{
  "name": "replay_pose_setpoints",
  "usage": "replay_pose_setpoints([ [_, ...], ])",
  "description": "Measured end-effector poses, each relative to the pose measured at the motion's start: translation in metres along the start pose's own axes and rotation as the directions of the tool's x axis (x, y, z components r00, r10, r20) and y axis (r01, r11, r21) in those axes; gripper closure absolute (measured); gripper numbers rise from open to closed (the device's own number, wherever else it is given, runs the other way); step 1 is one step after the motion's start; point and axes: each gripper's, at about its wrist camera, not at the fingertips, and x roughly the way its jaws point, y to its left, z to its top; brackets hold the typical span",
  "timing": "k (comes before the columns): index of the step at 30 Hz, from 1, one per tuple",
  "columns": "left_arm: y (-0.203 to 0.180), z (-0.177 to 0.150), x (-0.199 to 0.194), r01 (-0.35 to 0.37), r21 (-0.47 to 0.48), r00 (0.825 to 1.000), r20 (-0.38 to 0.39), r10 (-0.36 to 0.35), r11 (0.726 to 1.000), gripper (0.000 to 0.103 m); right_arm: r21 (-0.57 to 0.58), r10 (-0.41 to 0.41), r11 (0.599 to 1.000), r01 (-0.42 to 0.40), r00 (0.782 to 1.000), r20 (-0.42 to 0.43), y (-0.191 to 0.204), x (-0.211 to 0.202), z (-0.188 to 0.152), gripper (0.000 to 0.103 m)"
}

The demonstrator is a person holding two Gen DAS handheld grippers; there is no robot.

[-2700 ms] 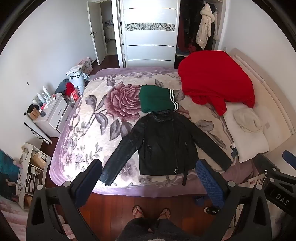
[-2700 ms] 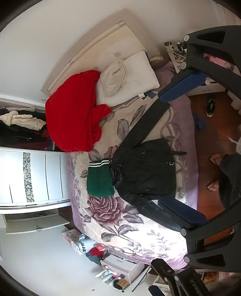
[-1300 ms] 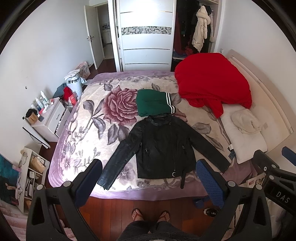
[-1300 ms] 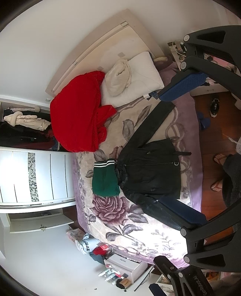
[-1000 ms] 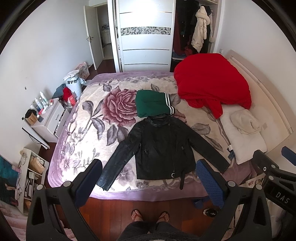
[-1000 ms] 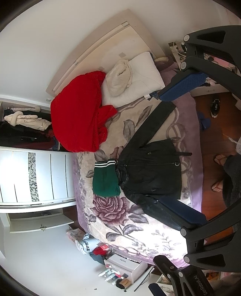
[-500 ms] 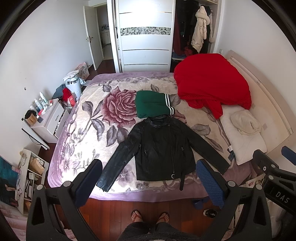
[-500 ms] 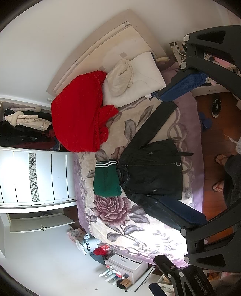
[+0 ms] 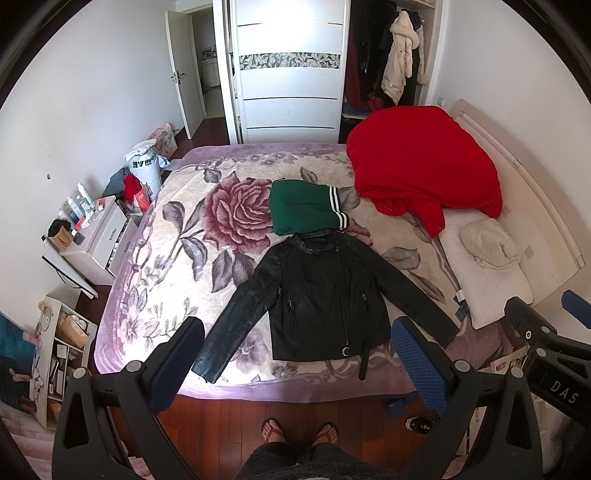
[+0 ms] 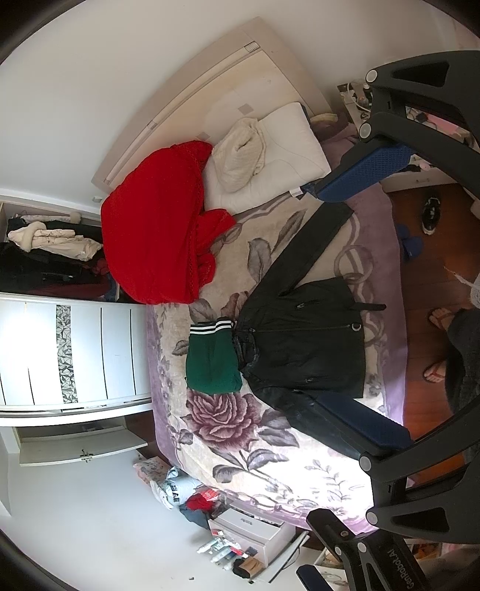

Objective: Fold large clothes
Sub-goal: 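Lower the right tool to the jacket's sleeve cuff and grasp it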

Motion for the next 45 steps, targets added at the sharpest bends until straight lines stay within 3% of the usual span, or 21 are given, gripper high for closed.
replay_pose_setpoints([
  [18, -0.001, 0.0, 0.001, -0.007, -0.011, 1.0, 0.012, 0.007, 1.0, 0.0, 0.02, -0.004, 1.0, 0.004, 1.0, -0.011, 0.003, 0.008, 0.012, 0.0],
  [25, 0.0, 0.02, 0.048, 0.009, -0.02, 0.999, 0.039, -0.008, 1.0, 0.0, 0.197, -0.075, 0.977, 0.084, 0.996, -0.053, -0.047, 0.056, 0.033, 0.0],
  [30, -0.001, 0.027, 0.113, -0.03, 0.028, 1.0, -0.001, 0.03, 0.999, 0.0, 0.333, -0.169, 0.917, 0.218, 0.971, -0.169, -0.103, 0.13, -0.001, 0.0],
  [32, -0.007, 0.031, 0.137, -0.044, 0.043, 0.998, -0.034, 0.045, 0.998, 0.0, 0.394, -0.164, 0.888, 0.237, 0.964, -0.211, -0.134, 0.165, -0.019, 0.001],
  [34, -0.012, 0.034, 0.166, -0.058, 0.048, 0.995, -0.079, 0.062, 0.997, 0.0, 0.452, -0.148, 0.853, 0.26, 0.952, -0.269, -0.166, 0.206, -0.034, 0.01],
  [35, -0.019, 0.035, 0.181, -0.07, 0.043, 0.993, -0.087, 0.073, 0.997, 0.0, 0.48, -0.127, 0.838, 0.26, 0.948, -0.292, -0.184, 0.229, -0.044, 0.018],
  [40, -0.041, 0.031, 0.254, -0.149, 0.038, 0.975, -0.16, 0.154, 0.988, 0.0, 0.644, 0.035, 0.727, 0.238, 0.924, -0.381, -0.275, 0.361, -0.091, 0.019],
  [45, -0.074, 0.02, 0.358, -0.203, 0.015, 0.94, -0.276, 0.199, 0.979, 0.0, 0.779, 0.187, 0.559, 0.284, 0.872, -0.452, -0.349, 0.504, -0.157, 0.019],
])
